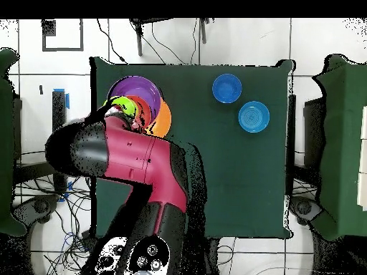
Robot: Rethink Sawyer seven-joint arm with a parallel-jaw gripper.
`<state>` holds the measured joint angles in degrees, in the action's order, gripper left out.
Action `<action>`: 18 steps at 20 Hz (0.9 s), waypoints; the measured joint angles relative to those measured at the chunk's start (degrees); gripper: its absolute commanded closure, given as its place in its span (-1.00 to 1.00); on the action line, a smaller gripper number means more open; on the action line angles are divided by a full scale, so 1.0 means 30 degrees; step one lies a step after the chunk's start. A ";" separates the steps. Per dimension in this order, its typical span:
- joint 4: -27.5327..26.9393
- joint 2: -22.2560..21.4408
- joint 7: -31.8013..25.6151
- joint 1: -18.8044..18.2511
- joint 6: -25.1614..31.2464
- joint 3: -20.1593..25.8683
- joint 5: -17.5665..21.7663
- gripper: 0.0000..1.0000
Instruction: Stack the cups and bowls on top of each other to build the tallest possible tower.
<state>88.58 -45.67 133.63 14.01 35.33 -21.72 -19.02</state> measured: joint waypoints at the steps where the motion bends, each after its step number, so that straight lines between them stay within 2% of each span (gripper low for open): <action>1: 0.0063 -0.0016 0.0000 0.0000 -0.0036 0.0000 0.0000 1.00; 18: 0.0615 -0.0063 0.0000 -0.0075 -0.2108 0.0003 -0.0051 1.00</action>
<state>90.42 -45.86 133.63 13.79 29.01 -21.72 -19.18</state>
